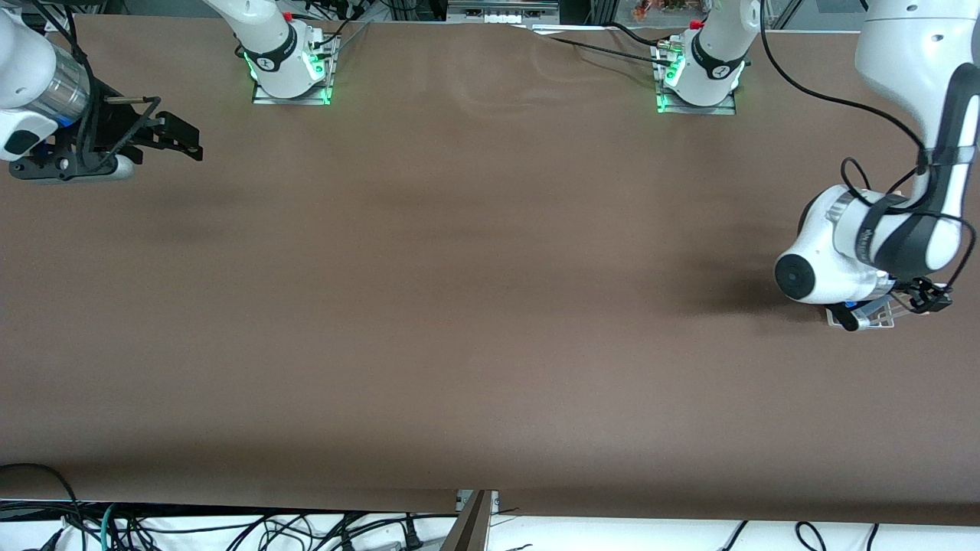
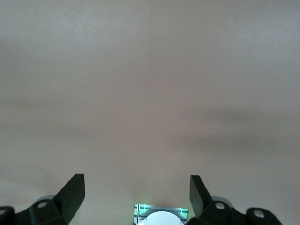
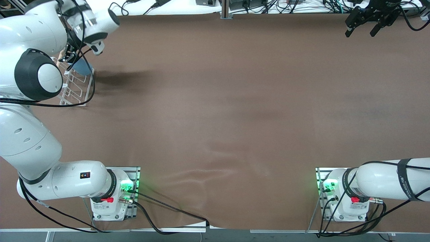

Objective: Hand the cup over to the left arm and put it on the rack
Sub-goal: 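Open the left gripper to release the cup in the rack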

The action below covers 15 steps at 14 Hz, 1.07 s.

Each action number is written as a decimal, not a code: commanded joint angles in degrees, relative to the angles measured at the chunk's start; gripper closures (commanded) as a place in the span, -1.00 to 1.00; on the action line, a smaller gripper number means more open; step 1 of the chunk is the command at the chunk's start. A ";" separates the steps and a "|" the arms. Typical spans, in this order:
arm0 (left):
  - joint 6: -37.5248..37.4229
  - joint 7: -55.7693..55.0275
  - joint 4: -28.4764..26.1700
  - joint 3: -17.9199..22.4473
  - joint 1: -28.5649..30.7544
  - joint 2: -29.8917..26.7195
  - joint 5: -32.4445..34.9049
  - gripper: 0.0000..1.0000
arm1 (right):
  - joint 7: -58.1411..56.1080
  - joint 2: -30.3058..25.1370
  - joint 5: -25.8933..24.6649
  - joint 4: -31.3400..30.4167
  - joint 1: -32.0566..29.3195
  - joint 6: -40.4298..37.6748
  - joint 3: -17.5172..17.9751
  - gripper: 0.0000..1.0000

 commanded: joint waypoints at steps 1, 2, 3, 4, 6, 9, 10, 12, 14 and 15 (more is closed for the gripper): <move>-3.22 -0.37 6.96 -0.32 -0.95 -0.71 -13.61 -1.00 | -0.03 -0.45 -0.57 1.66 -0.58 -1.43 0.41 -0.98; -3.39 -1.24 9.16 -0.06 -0.77 -0.88 -19.94 -1.00 | -0.38 -0.45 -0.65 1.75 -0.58 -1.43 0.32 -0.98; -3.57 -2.29 11.18 -0.05 -0.69 -0.89 -24.10 -1.00 | -0.47 -0.45 -0.65 1.75 -0.58 -1.51 0.32 -0.98; -4.96 -4.04 12.77 -0.23 -0.68 -1.15 -27.36 -1.00 | -0.47 -0.45 -0.65 1.66 -0.58 -1.60 0.32 -0.98; -6.11 -5.90 16.02 -0.06 -0.51 -2.81 -37.36 -1.00 | -0.39 -0.45 -0.92 1.75 -0.58 -3.09 0.41 -0.98; -8.75 -5.99 17.96 -0.49 -0.86 -8.69 -45.73 -1.00 | -0.65 -0.45 -0.92 1.75 -0.58 -3.18 0.32 -0.98; -9.02 -5.21 20.93 -0.41 -0.43 -9.14 -51.07 -1.00 | -0.65 -0.45 -0.92 1.75 -0.58 -3.18 0.32 -0.98; -10.59 -5.55 25.68 0.03 -0.24 -9.23 -59.96 -1.00 | -0.65 -0.45 -0.92 1.66 -0.58 -3.18 0.32 -0.98; -10.52 -6.08 25.36 0.12 -0.85 -12.29 -62.80 -1.00 | -0.74 -0.45 -0.92 1.66 -0.67 -3.27 0.32 -0.98; -10.51 -7.12 25.26 0.12 -1.38 -13.62 -64.99 -1.00 | -0.74 -0.37 -0.92 1.66 -0.67 -3.27 0.24 -0.98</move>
